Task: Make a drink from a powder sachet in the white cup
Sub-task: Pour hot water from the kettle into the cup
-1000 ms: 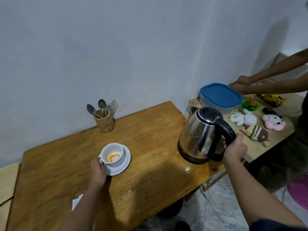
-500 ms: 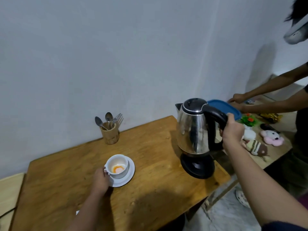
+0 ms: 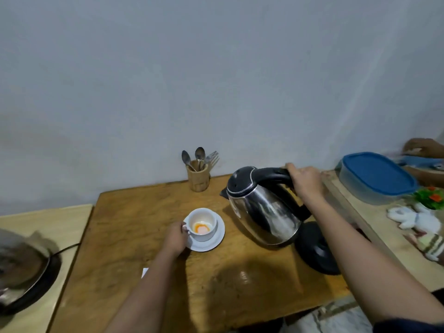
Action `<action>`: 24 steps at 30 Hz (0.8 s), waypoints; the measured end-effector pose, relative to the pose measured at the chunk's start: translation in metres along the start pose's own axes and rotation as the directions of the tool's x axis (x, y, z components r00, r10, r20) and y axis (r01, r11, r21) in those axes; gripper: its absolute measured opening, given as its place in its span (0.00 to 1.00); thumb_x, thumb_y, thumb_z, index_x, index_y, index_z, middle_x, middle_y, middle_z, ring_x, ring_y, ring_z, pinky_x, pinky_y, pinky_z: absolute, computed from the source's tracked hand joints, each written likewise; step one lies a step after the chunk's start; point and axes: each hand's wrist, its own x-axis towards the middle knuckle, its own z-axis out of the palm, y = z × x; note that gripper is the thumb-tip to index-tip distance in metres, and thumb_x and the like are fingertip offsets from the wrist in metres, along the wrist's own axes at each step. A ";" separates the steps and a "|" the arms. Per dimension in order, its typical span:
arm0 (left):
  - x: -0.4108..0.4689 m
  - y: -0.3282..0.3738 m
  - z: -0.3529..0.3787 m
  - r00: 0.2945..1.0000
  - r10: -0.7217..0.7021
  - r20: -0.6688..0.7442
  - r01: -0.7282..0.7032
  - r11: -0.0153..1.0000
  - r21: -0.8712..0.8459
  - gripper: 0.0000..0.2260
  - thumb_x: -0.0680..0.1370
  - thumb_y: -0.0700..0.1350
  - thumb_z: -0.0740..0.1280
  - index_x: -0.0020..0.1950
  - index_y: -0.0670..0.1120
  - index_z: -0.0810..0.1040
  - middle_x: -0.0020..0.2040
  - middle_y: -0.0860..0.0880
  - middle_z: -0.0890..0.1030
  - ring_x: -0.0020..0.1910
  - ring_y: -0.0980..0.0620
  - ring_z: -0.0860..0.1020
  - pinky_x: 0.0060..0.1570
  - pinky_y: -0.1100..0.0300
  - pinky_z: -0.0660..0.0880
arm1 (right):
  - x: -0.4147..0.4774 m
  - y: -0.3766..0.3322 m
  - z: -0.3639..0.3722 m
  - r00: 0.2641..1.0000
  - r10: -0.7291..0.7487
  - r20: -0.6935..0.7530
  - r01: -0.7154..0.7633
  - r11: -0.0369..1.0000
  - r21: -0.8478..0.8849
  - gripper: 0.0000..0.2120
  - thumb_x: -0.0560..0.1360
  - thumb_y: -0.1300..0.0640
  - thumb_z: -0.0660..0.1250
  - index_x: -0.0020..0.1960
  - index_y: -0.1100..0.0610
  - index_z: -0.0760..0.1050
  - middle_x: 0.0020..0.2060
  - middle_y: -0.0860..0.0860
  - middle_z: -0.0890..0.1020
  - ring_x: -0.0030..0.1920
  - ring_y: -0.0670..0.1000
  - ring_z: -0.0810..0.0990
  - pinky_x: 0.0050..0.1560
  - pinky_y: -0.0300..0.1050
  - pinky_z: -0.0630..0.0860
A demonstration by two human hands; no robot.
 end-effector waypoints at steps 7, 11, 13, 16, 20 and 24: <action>-0.006 0.008 -0.002 0.996 -0.088 0.000 0.088 0.996 0.030 0.12 0.80 0.41 0.57 0.58 0.38 0.74 0.59 0.37 0.78 0.56 0.39 0.76 0.53 0.51 0.72 | 0.005 -0.034 0.038 0.954 -0.146 0.262 0.197 0.964 -0.180 0.21 0.72 0.49 0.61 0.25 0.59 0.64 0.20 0.52 0.65 0.23 0.53 0.63 0.26 0.43 0.57; -0.006 0.010 0.000 0.994 -0.106 -0.001 0.106 0.993 0.041 0.12 0.80 0.41 0.56 0.58 0.38 0.74 0.59 0.37 0.78 0.56 0.40 0.75 0.48 0.57 0.67 | 0.010 -0.045 0.060 0.921 -0.197 0.337 0.286 0.928 -0.238 0.23 0.72 0.48 0.60 0.23 0.55 0.59 0.20 0.49 0.61 0.22 0.52 0.60 0.27 0.41 0.57; -0.006 0.010 0.000 0.994 -0.112 0.002 0.112 0.993 0.026 0.12 0.80 0.40 0.56 0.58 0.38 0.74 0.58 0.37 0.78 0.54 0.42 0.76 0.47 0.58 0.67 | 0.011 -0.050 0.066 0.901 -0.239 0.361 0.344 0.901 -0.263 0.23 0.72 0.47 0.60 0.23 0.55 0.58 0.20 0.48 0.61 0.22 0.51 0.60 0.27 0.40 0.57; -0.006 0.009 0.000 0.991 -0.134 0.005 0.134 0.991 -0.018 0.11 0.80 0.40 0.56 0.57 0.38 0.74 0.57 0.37 0.78 0.48 0.46 0.74 0.45 0.57 0.68 | 0.013 -0.056 0.071 0.873 -0.305 0.380 0.423 0.861 -0.281 0.23 0.73 0.47 0.59 0.23 0.54 0.58 0.20 0.47 0.60 0.22 0.50 0.60 0.27 0.40 0.57; -0.005 0.007 0.001 0.989 -0.149 0.010 0.149 0.987 -0.059 0.12 0.79 0.39 0.56 0.57 0.38 0.75 0.56 0.37 0.79 0.51 0.42 0.76 0.45 0.56 0.69 | 0.012 -0.061 0.077 0.834 -0.358 0.420 0.504 0.805 -0.313 0.24 0.73 0.46 0.58 0.22 0.54 0.60 0.19 0.48 0.62 0.22 0.51 0.62 0.28 0.39 0.59; -0.006 0.007 0.001 0.984 -0.180 0.006 0.180 0.980 -0.087 0.12 0.79 0.40 0.56 0.59 0.39 0.74 0.57 0.38 0.78 0.55 0.41 0.76 0.50 0.52 0.72 | 0.009 -0.062 0.083 0.817 -0.391 0.423 0.542 0.770 -0.335 0.24 0.74 0.45 0.58 0.23 0.54 0.61 0.21 0.48 0.64 0.24 0.50 0.64 0.28 0.39 0.58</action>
